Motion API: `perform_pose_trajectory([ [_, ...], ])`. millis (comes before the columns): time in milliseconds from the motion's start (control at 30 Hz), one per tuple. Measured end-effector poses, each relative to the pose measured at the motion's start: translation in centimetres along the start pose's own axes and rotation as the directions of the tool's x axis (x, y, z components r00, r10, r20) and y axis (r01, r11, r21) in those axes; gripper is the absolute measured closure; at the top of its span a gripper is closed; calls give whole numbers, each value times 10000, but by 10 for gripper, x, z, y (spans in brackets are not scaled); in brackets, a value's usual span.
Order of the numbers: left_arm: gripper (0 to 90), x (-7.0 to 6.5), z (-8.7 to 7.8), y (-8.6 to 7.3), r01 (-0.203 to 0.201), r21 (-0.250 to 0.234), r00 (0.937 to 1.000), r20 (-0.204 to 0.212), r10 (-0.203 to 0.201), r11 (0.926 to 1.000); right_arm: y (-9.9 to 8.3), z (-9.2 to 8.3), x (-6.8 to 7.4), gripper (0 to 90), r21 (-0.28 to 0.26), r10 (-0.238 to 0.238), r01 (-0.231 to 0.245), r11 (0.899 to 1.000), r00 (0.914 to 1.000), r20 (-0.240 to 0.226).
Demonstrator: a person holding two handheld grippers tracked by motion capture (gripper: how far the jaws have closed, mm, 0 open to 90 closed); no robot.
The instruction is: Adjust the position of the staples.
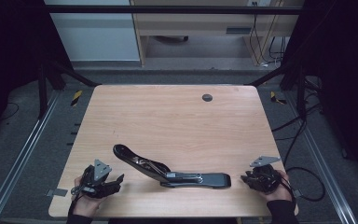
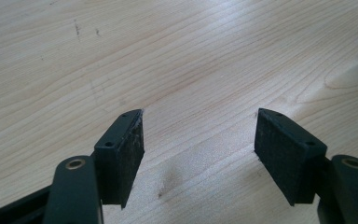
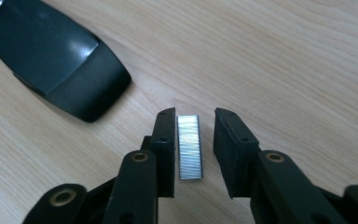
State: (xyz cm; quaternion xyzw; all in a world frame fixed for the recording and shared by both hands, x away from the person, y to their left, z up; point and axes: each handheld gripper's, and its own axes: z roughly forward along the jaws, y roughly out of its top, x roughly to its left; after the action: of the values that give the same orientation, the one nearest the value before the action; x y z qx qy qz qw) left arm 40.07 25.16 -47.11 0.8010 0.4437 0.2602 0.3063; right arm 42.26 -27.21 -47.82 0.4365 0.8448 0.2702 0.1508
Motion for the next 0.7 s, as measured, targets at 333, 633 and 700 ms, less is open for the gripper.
perform_pose_trajectory([
  [333, 322, 0, 1, 0, -17, 42, 10000, 23, 17, 10000, 5, -8, -1, 695, 422, 812, -818, 9958, 9965, 176],
  [633, 323, 0, 1, 0, -21, 54, 10000, 23, 20, 10000, 6, -1, 2, 686, 617, 365, -376, 9974, 9992, 184],
  [700, 323, 0, 1, 0, -20, 55, 10000, 26, 20, 10000, 6, 0, 2, 690, 659, 346, -359, 9972, 9992, 207],
])
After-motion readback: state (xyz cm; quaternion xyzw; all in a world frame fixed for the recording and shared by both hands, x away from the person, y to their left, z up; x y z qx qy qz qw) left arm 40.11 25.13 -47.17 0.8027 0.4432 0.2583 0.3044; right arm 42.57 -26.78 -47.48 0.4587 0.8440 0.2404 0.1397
